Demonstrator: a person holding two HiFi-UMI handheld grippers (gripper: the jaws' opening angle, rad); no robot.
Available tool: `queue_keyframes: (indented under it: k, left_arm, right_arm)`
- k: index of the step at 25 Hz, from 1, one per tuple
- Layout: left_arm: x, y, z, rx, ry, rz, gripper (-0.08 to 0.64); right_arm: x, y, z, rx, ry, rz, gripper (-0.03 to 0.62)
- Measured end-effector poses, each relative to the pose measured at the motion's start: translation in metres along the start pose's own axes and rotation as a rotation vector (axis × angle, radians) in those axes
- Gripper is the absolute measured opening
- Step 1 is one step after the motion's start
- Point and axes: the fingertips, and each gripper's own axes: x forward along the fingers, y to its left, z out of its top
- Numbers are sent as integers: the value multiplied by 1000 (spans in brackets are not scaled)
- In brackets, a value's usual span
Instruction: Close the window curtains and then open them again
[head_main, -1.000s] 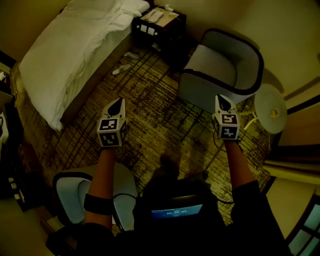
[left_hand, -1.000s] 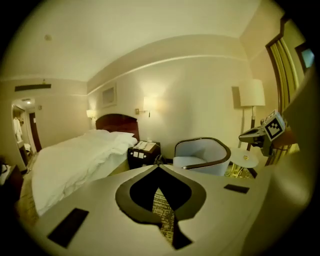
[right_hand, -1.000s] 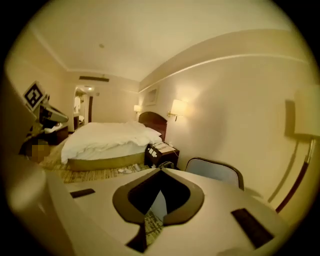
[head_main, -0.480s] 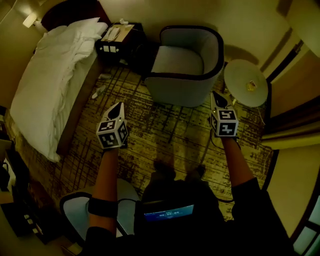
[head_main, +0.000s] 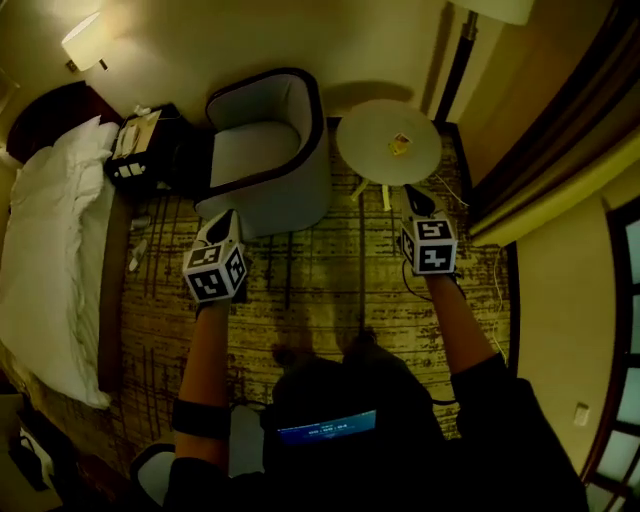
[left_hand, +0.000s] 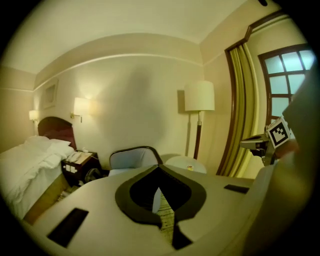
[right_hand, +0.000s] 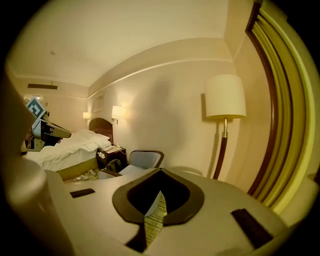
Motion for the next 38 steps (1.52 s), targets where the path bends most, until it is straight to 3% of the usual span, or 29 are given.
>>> queue_keyframes:
  k: [7, 11, 15, 19, 26, 38]
  left_arm:
    - [89, -159, 27, 104, 16, -243, 2]
    - [130, -261, 38, 179, 35, -422, 2]
    - [155, -358, 50, 254, 44, -615, 2]
    - [169, -429, 57, 322, 52, -772, 2]
    - [173, -503, 68, 411, 44, -975, 2]
    - [170, -548, 58, 485, 73, -1160, 2]
  right_arm:
    - [-74, -148, -48, 98, 41, -234, 6]
    - [-131, -215, -82, 179, 65, -394, 6]
    - [-190, -258, -106, 270, 78, -557, 6]
    - [-238, -279, -122, 347, 85, -709, 6]
    - [-290, -287, -143, 421, 87, -899, 6]
    - [-334, -253, -164, 474, 120, -1069, 6]
